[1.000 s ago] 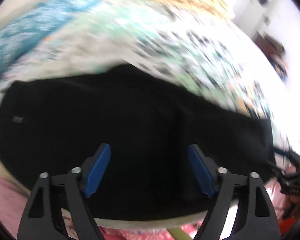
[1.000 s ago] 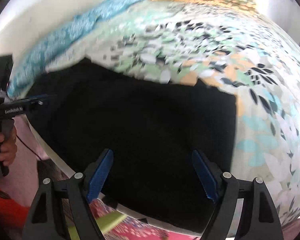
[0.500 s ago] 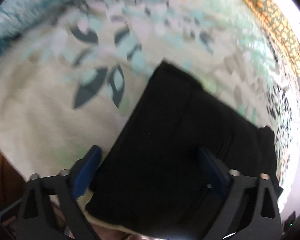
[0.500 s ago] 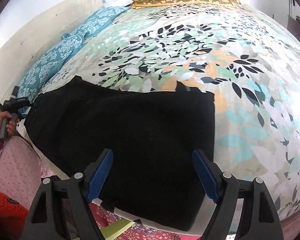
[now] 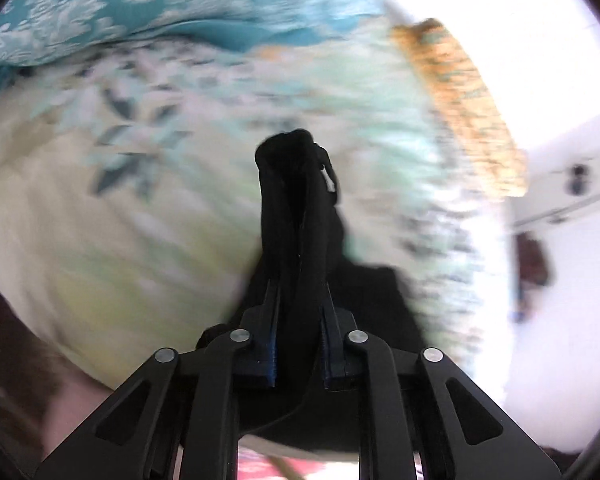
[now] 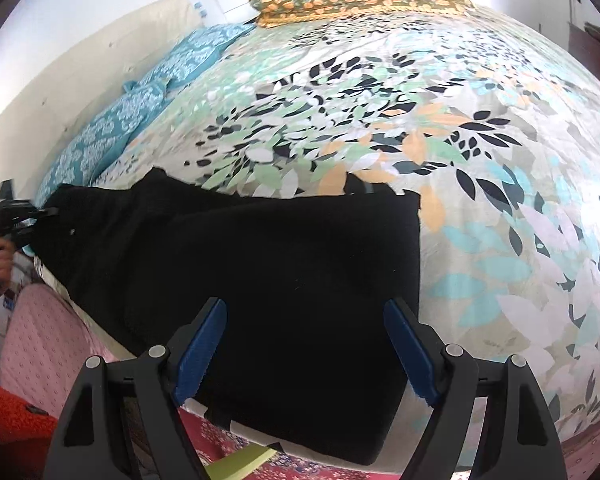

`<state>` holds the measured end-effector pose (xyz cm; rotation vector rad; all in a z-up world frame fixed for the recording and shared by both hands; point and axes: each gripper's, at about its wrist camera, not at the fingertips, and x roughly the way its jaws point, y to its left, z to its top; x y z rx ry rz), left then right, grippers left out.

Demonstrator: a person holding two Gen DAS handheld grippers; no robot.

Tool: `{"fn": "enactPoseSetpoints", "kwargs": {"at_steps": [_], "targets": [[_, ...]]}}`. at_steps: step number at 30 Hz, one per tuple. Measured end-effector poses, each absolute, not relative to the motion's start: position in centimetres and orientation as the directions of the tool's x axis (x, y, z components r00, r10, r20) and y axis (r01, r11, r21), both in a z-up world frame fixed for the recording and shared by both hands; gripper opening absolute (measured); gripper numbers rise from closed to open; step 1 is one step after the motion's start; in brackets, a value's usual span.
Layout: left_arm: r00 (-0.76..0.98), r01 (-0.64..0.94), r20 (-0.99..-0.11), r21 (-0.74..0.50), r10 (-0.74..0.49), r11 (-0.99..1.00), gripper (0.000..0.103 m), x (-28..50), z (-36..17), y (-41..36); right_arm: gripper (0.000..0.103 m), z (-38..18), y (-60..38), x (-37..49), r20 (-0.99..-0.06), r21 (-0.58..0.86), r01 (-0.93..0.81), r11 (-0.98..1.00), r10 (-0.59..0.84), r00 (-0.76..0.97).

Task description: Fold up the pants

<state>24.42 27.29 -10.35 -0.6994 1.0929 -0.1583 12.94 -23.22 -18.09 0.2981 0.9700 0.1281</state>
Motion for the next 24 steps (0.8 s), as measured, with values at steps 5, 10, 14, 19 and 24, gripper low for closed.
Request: {"fn": "enactPoseSetpoints", "kwargs": {"at_steps": [5, 10, 14, 19, 24], "targets": [[0.423, -0.005, -0.668, -0.678, -0.613, 0.735, 0.008, 22.8, -7.2, 16.8, 0.081, -17.9, -23.5, 13.3, -0.779, 0.326, 0.032, 0.945, 0.249, 0.575], [0.253, 0.129, -0.719, -0.638, -0.647, 0.759, 0.006, 22.8, -11.5, 4.9, 0.081, -17.7, -23.7, 12.9, -0.776, 0.315, 0.026, 0.949, 0.242, 0.582], [0.08, 0.199, -0.779, -0.599, -0.622, 0.775, 0.006, 21.5, -16.5, -3.1, 0.081, -17.1, -24.9, 12.0, -0.761, 0.321, 0.061, 0.945, 0.22, 0.61], [0.18, 0.359, -0.738, -0.566, -0.651, 0.742, 0.029, 19.8, -10.7, -2.7, 0.081, -17.3, -26.8, 11.4, -0.752, 0.364, 0.112, 0.925, 0.22, 0.622], [0.432, 0.305, -0.687, -0.498, -0.584, 0.812, 0.062, 20.3, -5.3, 4.3, 0.081, -17.2, -26.1, 12.6, -0.717, 0.456, 0.076, 0.887, 0.315, 0.621]]}}
